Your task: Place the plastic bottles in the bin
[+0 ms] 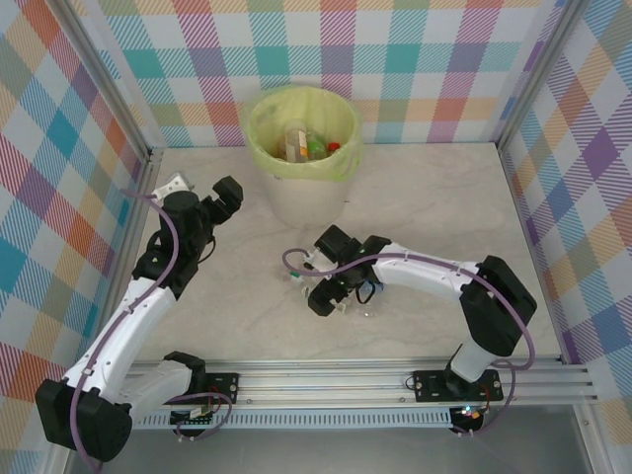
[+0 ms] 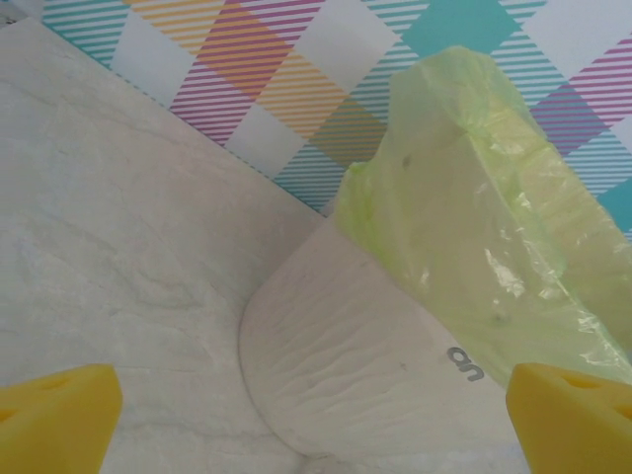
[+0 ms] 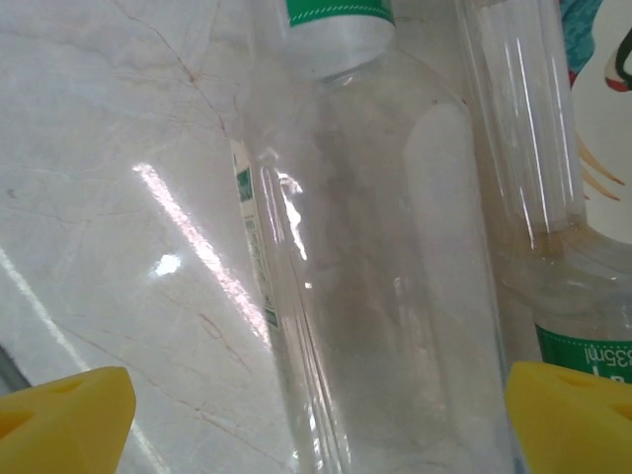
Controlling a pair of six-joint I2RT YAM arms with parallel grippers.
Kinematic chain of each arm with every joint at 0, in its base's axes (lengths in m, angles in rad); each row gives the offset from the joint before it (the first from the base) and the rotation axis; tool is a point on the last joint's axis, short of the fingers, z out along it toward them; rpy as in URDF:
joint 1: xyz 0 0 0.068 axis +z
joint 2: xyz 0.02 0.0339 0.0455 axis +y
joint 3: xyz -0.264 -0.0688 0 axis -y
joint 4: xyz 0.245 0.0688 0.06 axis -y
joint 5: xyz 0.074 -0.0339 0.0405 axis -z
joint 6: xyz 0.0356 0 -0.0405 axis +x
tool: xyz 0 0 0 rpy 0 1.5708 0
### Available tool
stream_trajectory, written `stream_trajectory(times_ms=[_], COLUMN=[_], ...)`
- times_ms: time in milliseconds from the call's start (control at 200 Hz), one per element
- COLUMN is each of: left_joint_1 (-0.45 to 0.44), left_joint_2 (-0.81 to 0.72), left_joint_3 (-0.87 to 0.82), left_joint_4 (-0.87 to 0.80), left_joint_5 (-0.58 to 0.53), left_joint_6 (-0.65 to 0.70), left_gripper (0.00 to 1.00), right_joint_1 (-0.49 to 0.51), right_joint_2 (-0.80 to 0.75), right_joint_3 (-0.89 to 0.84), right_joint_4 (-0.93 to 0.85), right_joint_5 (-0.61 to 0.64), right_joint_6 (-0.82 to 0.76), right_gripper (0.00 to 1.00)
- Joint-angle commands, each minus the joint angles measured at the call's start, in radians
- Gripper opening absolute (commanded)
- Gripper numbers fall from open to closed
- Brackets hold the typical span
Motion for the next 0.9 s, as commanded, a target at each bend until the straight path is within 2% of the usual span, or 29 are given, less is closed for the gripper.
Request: stream_trajectory(times_ms=[0,480,705,800,895], left_joint_1=[0.016,0.032,0.04,0.043,0.045], left_joint_2=[-0.023,-0.013,-0.013,-0.01,-0.007], left_joint_3=[-0.024,-0.042,-0.053,-0.056,-0.056], left_joint_4=[0.002,-0.004,-0.002,-0.001,-0.001], left_joint_5=[-0.025,-0.005,-0.001,0.001,0.004], left_joint_6=[-0.029,-0.045,-0.056,-0.059,-0.061], left_gripper=[1.0,1.0,1.0,1.0,1.0], right_joint_1=[0.016,0.087,0.098,0.097,0.097], right_joint_2=[0.023,0.158,0.201,0.2,0.184], right_joint_3=[0.022,0.063,0.065,0.065,0.066], right_joint_4=[0.011,0.046,0.038,0.052,0.065], right_joint_5=[0.081,0.108,0.161,0.178,0.206], right_joint_6=[-0.015,0.031,0.031,0.043,0.047], right_gripper=[0.96,0.89,0.88,0.8,0.79])
